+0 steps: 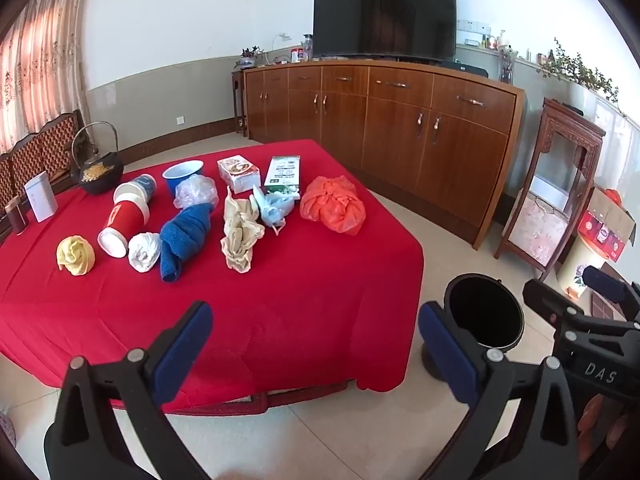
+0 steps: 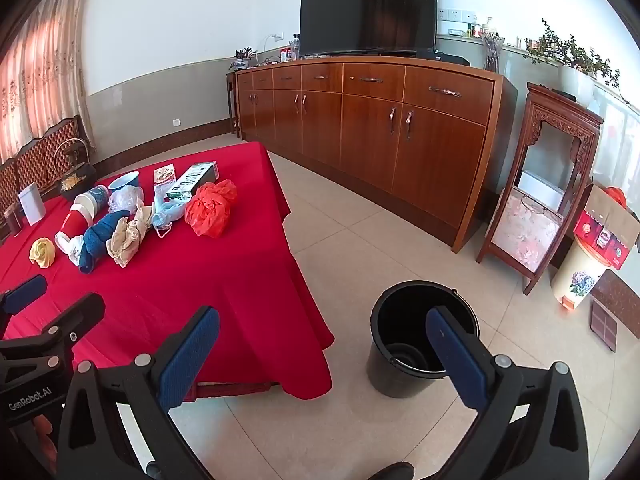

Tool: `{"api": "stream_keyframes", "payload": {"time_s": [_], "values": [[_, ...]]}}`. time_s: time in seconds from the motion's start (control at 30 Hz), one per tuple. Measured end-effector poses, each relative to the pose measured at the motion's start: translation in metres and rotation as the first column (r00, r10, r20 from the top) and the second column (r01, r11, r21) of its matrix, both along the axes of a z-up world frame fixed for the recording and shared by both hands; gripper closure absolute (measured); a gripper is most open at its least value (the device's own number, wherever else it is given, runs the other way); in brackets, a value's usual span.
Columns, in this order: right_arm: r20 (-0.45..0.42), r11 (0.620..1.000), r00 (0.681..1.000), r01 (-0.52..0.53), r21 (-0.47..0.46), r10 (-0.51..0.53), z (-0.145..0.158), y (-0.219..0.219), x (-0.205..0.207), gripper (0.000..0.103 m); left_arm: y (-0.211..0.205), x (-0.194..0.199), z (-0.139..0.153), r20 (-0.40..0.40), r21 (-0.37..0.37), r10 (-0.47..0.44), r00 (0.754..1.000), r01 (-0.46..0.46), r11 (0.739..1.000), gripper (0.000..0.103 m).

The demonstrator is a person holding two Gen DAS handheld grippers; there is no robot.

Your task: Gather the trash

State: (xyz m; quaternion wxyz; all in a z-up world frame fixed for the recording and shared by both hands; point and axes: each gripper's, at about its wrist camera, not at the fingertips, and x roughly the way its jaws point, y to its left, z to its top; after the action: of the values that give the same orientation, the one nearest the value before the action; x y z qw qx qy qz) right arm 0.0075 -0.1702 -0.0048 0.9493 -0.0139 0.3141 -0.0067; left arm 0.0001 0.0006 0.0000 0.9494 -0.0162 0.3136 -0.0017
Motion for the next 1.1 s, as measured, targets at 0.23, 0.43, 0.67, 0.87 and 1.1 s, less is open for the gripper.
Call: {"api": "stream_keyframes", "payload": {"time_s": [0.23,0.43,0.67,0.87,1.1], "values": [[-0.003,1.0,1.0,-0.002,-0.002,0.002,-0.001,0.0,0.0,0.0,0.003,-0.001,-0.006,-0.001,0.0,0.003,1.0,-0.003,1.0,0.0],[-0.003,1.0,1.0,-0.002,0.001,0.002,-0.001,0.001,0.0,0.0,0.007,-0.001,-0.009,0.001,0.001,0.008,1.0,-0.008,1.0,0.0],[-0.004,1.0,1.0,-0.002,0.003,0.002,-0.002,0.001,0.0,0.0,0.008,-0.001,-0.008,-0.002,-0.004,0.01,1.0,-0.01,1.0,0.0],[-0.004,1.0,1.0,-0.002,0.001,0.002,-0.006,0.001,-0.003,0.0,0.009,-0.002,-0.008,-0.002,-0.006,0.011,1.0,-0.012,1.0,0.0],[-0.006,1.0,1.0,-0.002,0.002,0.002,-0.004,0.001,-0.002,0.0,0.01,-0.002,-0.009,-0.008,-0.009,0.015,1.0,-0.015,1.0,0.0]]}}
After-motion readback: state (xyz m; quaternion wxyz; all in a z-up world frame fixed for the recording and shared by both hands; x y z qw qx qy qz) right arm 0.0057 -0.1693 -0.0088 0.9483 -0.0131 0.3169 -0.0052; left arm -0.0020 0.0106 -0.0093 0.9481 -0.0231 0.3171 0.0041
